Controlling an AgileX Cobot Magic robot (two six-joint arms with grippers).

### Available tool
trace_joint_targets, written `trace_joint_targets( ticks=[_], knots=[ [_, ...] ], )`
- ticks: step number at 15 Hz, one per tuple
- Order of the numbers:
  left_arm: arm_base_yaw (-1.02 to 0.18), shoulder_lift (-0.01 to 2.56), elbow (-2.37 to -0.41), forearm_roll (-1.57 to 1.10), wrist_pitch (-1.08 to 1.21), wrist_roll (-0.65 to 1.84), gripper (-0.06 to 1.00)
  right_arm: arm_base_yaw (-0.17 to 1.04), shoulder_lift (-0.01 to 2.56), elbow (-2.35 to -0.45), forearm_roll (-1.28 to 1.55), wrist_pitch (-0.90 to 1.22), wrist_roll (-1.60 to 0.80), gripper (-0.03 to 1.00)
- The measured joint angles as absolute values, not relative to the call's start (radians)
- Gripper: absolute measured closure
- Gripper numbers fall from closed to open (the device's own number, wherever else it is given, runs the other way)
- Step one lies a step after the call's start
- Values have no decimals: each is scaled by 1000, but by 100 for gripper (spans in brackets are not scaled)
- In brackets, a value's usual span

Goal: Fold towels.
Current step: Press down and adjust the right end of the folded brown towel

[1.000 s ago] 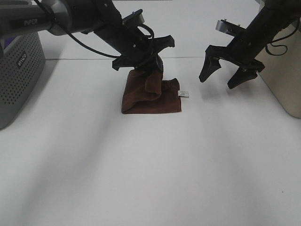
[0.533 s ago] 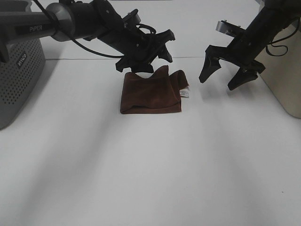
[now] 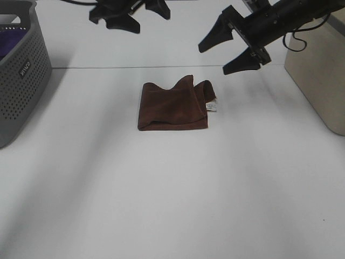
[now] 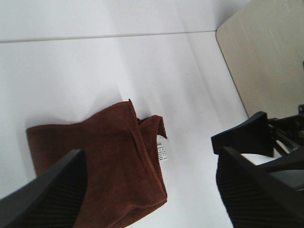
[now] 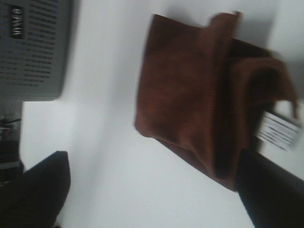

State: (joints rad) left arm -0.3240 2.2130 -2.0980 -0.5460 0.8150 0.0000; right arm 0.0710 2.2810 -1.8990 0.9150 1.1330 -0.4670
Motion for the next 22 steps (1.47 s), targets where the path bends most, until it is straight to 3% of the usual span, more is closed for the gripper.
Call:
trace_joint_targets(
  ticks=[4, 9, 14, 18, 22],
  knots=[
    [-301, 2107, -2098, -423, 909, 7, 24, 164, 2365, -1901, 1131, 1076, -592, 6],
    [-301, 2103, -2098, -397, 992, 7, 24, 197, 2455, -1902, 1308, 967, -695, 6],
    [-301, 2103, -2098, -397, 1000, 7, 24, 198, 2506, -1902, 1204, 834, -660, 6],
    [-301, 2103, -2098, -394, 1000, 7, 24, 159, 2506, -1902, 1112, 839, -570, 6],
    [-301, 2103, -2098, -383, 1000, 7, 24, 55, 2506, -1902, 1098, 1014, -553, 6]
  ],
)
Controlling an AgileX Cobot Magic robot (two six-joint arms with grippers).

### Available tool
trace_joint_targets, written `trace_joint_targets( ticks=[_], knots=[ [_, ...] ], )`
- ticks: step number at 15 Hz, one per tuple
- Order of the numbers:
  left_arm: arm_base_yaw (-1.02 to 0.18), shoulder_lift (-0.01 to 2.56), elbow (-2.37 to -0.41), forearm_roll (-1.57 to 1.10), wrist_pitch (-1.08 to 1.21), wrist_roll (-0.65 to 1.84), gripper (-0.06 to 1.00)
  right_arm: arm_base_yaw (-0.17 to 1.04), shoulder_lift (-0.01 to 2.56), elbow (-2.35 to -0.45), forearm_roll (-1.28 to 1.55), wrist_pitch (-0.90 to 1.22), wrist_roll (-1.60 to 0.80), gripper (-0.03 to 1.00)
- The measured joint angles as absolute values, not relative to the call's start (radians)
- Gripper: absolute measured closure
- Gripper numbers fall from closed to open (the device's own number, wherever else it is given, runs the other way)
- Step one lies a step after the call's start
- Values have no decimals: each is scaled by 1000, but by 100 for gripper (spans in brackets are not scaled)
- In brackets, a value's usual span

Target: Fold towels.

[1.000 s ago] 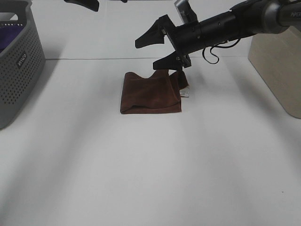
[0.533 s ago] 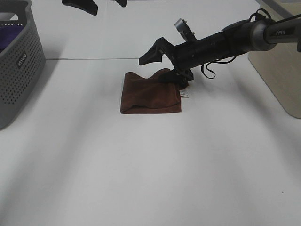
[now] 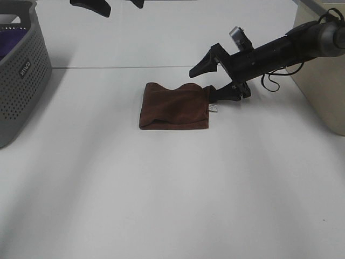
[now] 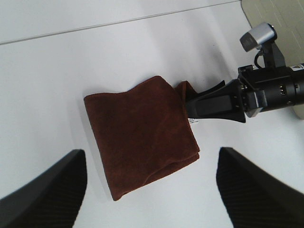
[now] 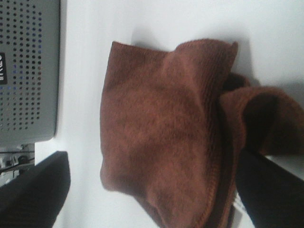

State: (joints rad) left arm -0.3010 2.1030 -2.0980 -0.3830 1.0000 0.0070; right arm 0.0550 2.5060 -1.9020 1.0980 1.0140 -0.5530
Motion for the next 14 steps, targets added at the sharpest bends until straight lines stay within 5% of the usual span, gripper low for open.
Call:
trace_joint_targets(
  ticks=[11, 14],
  knots=[
    [-301, 1824, -2083, -66, 1210, -5, 24, 90, 2092, -1893, 592, 1205, -361, 6],
    [-301, 1660, -1942, 11, 1210, -35, 24, 96, 1944, -1799, 484, 1207, -308, 6]
  ],
)
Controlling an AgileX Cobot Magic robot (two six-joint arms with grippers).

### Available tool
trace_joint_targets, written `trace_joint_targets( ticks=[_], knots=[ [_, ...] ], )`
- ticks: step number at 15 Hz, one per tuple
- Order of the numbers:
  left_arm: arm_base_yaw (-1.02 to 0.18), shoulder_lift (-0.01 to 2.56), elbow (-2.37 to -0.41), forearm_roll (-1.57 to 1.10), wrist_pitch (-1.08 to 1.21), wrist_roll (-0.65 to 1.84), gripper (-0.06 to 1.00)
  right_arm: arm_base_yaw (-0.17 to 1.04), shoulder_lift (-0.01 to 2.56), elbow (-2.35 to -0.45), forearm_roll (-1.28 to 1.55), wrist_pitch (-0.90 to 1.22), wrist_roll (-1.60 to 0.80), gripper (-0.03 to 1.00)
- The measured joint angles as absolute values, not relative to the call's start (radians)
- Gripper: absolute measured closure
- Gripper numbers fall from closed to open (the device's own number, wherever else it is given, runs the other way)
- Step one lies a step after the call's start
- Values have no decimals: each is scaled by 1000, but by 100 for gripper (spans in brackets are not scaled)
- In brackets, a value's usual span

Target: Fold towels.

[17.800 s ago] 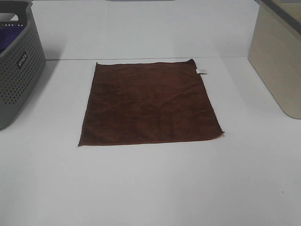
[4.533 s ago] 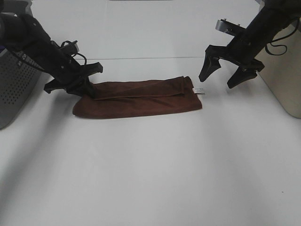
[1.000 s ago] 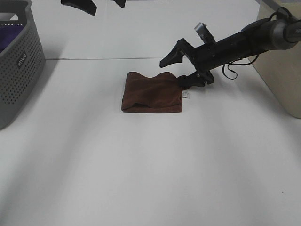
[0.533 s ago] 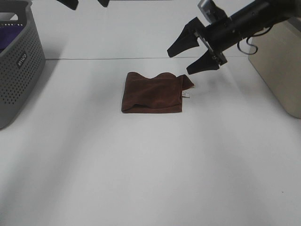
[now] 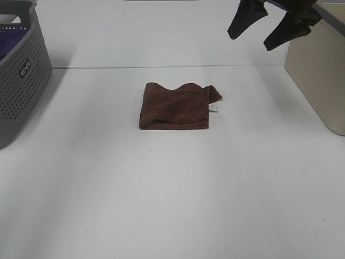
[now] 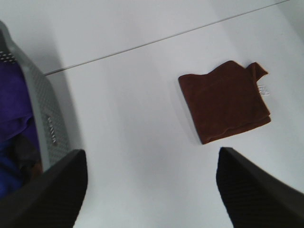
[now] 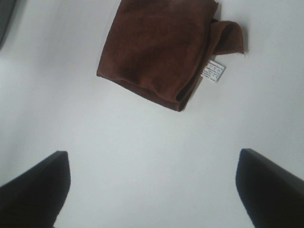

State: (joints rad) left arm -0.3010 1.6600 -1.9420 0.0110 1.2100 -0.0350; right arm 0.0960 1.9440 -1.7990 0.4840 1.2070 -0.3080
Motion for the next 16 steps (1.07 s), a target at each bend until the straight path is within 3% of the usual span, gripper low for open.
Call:
trace_joint_targets(
  ticks=[9, 13, 16],
  knots=[
    [-301, 846, -1006, 116, 1218, -220, 24, 103, 1255, -1097, 374, 1214, -283, 6],
    [-301, 447, -718, 123, 1218, -223, 24, 103, 905, -761, 334, 1184, -266, 6],
    [-301, 262, -608, 135, 1202, -202, 24, 103, 651, -624, 279, 1169, -266, 6]
  ],
)
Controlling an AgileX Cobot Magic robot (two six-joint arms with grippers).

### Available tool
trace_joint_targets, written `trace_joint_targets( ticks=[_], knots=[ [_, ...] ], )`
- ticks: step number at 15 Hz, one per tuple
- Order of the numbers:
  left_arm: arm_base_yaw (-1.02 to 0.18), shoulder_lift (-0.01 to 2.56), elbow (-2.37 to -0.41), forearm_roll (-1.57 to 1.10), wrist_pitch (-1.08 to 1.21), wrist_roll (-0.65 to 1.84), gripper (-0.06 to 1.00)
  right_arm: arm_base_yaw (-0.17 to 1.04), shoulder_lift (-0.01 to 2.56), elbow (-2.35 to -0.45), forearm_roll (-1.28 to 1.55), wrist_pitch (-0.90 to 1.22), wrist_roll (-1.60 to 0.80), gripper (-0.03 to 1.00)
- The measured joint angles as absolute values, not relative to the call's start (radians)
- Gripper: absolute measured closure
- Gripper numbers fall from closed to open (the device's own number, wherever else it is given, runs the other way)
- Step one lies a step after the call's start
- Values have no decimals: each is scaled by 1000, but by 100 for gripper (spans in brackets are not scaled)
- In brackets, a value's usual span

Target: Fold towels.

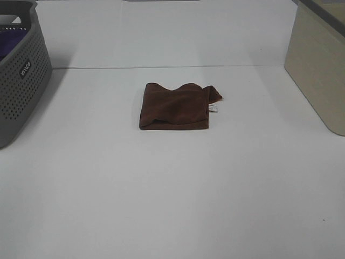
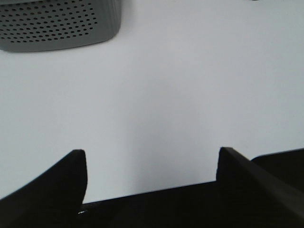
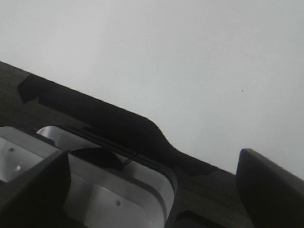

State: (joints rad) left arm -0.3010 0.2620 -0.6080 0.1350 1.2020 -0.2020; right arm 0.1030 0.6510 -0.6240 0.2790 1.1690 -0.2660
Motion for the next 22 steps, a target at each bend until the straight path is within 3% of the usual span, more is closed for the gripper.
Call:
trace_joint_targets(
  ticks=[3, 8, 12, 22],
  knots=[
    [-301, 177, -540, 136, 1152, -178, 24, 103, 410, -561, 208, 1170, -258, 6],
    [-301, 167, -505, 96, 1059, -99, 24, 103, 219, -547, 140, 1148, -182, 6],
    [-301, 167, -499, 9, 1050, 26, 24, 103, 210, -512, 122, 1075, -175, 6],
    [-275, 166, -499, 9, 1050, 33, 24, 103, 213, -512, 124, 1068, -161, 6]
  ],
)
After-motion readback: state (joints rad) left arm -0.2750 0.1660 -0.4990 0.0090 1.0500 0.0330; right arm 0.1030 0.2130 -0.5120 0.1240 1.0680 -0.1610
